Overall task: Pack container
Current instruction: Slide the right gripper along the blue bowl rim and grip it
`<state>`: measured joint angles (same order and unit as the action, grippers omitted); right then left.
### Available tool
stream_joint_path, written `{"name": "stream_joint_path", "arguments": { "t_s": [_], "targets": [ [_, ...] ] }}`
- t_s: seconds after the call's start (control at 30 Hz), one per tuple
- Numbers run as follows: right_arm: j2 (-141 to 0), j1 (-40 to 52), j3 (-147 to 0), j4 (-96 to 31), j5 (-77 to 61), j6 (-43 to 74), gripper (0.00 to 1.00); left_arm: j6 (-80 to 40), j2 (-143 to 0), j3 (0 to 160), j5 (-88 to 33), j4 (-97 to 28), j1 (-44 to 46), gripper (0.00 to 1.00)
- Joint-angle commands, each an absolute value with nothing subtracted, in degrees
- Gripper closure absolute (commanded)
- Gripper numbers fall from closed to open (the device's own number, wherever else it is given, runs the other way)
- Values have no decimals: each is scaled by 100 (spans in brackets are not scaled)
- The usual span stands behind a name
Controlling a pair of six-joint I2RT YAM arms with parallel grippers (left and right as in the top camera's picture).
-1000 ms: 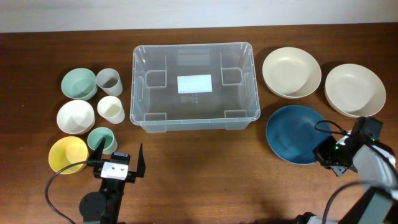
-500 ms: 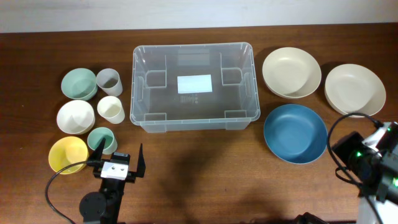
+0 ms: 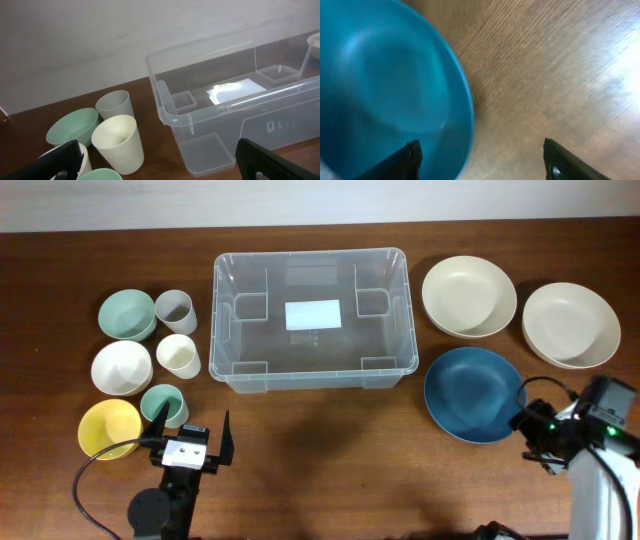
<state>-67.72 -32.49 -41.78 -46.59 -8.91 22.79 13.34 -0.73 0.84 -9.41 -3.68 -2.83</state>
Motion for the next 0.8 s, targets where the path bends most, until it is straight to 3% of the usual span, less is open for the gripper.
{"name": "stream_joint_path", "arguments": {
  "t_s": [0.0, 0.3, 0.77],
  "targets": [
    [-7338, -3264, -4141, -4296, -1164, 2340, 27, 1378, -36, 51, -919, -375, -316, 0],
    [-8475, -3190, -4141, -3564, -1531, 2276, 26, 1378, -36, 51, -919, -375, -316, 0],
    [-8949, -2838, -4141, -3035, -1527, 2281, 23, 1378, -36, 51, -919, -375, -316, 0]
  ]
}}
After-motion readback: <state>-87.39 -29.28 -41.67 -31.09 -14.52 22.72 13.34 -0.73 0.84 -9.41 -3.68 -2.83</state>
